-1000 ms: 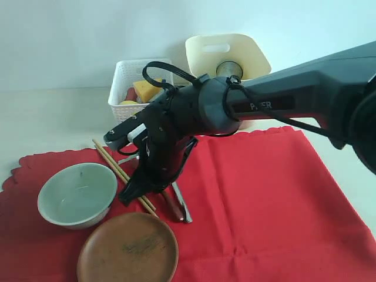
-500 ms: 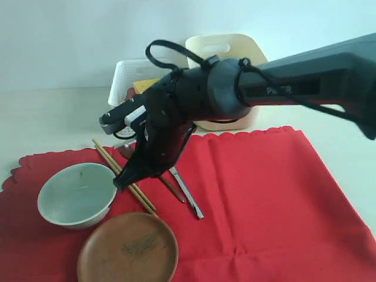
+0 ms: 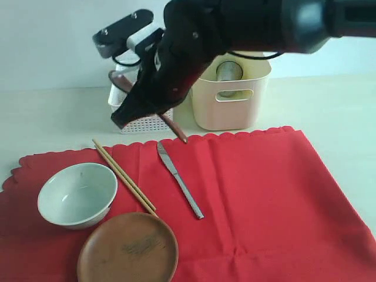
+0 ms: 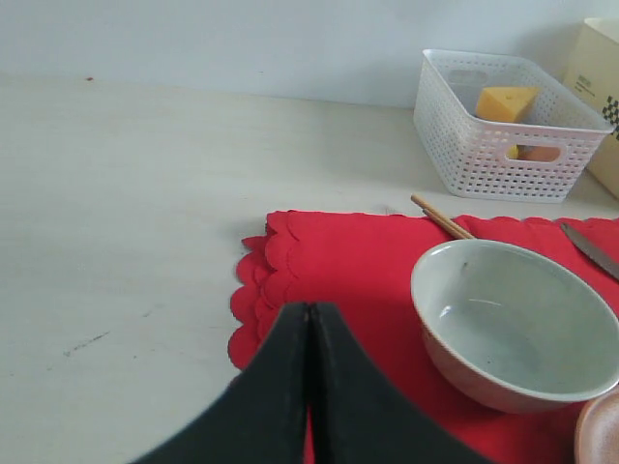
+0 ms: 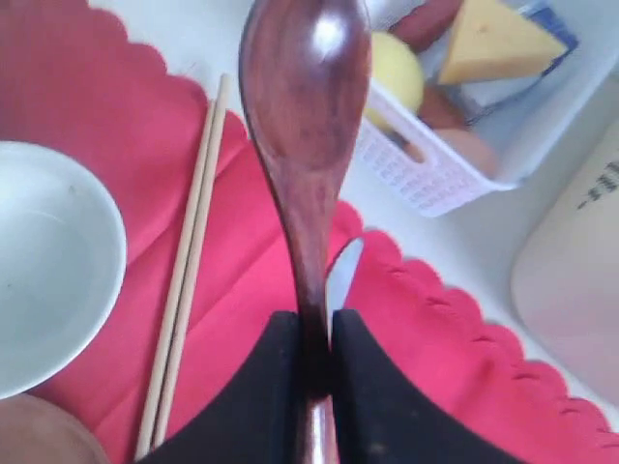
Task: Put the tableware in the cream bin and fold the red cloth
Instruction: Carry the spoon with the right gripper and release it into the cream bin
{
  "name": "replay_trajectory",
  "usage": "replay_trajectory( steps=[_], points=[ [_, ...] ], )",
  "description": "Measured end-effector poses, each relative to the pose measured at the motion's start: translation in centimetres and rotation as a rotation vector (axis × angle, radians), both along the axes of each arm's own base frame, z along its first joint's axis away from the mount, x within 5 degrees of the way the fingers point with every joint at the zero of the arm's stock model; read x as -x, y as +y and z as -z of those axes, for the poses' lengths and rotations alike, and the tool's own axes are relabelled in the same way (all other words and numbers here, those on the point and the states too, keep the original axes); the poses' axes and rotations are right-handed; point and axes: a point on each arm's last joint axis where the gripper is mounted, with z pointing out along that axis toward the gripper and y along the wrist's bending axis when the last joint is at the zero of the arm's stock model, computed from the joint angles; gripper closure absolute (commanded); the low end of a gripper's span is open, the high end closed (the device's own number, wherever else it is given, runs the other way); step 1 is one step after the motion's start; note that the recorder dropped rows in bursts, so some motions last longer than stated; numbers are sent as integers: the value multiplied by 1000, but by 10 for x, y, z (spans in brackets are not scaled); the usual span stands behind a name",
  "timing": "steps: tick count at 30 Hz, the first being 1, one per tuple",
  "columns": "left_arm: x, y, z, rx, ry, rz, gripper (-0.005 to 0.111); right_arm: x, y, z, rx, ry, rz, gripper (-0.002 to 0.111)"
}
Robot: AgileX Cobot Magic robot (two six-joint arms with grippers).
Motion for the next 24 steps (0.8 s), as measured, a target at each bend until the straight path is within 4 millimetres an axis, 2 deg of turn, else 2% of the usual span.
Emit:
replay_trajectory(
  steps=[3, 10, 13, 17, 20, 22, 24],
  points=[
    [0, 0, 0, 0, 0, 0, 106, -9, -21, -19, -26, -38, 49, 108],
    [0, 0, 0, 0, 0, 0, 106, -34, -86, -63, -95, -141, 199, 108],
    [0, 0, 0, 0, 0, 0, 106, -48, -113, -72, -107, -192, 209, 108],
    [0, 0, 0, 0, 0, 0, 106, -63, -129, -68, -167, -205, 223, 108],
    [0, 0, 0, 0, 0, 0, 106, -86, -141, -57, -259, -243, 271, 108],
    [0, 0, 0, 0, 0, 0, 106, -99, -145, -47, -296, -261, 298, 108],
    [0, 0, 0, 0, 0, 0, 106, -119, -150, -23, -333, -284, 347, 108]
  ],
)
